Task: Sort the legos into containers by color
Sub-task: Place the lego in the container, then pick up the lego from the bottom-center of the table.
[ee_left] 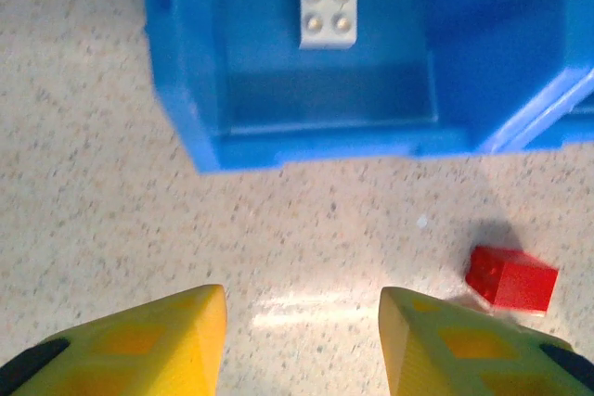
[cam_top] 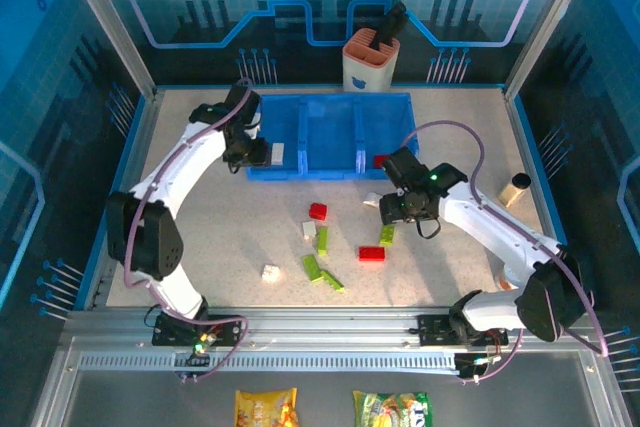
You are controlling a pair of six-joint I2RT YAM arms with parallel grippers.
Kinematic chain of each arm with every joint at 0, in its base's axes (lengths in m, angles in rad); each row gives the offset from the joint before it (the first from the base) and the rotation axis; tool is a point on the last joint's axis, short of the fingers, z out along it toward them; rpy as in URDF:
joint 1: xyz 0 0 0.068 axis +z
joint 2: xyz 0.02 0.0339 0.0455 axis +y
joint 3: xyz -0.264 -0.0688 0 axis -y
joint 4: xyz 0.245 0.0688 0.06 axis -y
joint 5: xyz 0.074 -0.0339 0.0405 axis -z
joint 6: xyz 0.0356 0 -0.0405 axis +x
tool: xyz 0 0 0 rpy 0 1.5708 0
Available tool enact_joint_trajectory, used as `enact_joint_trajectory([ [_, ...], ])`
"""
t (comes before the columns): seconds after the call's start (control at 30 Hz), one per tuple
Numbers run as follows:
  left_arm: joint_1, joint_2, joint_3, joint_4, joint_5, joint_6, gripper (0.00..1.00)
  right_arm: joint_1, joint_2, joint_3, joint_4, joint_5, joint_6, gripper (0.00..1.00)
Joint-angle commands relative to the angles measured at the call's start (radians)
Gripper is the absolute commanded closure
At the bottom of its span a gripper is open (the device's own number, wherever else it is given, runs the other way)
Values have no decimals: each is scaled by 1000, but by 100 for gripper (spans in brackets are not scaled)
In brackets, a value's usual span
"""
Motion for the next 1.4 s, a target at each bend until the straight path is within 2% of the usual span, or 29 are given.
enact_joint_trajectory([
  [0.0, 25, -102, -88, -2, 33, -16, 52, 37, 30, 36, -11, 12, 37, 28],
  [0.2, 76, -224, -270, 59, 51, 2, 50, 96, 67, 30, 6, 20, 86, 29],
  [0.4, 107, -283, -428, 174, 74, 6, 50, 162, 116, 31, 22, 23, 143, 29],
  [1.03, 136, -271, -451, 220, 104, 47, 49, 349, 295, 89, 62, 28, 298, 30],
  [1.37, 141, -271, -452, 220, 110, 51, 49, 450, 456, 260, 78, 9, 329, 31],
])
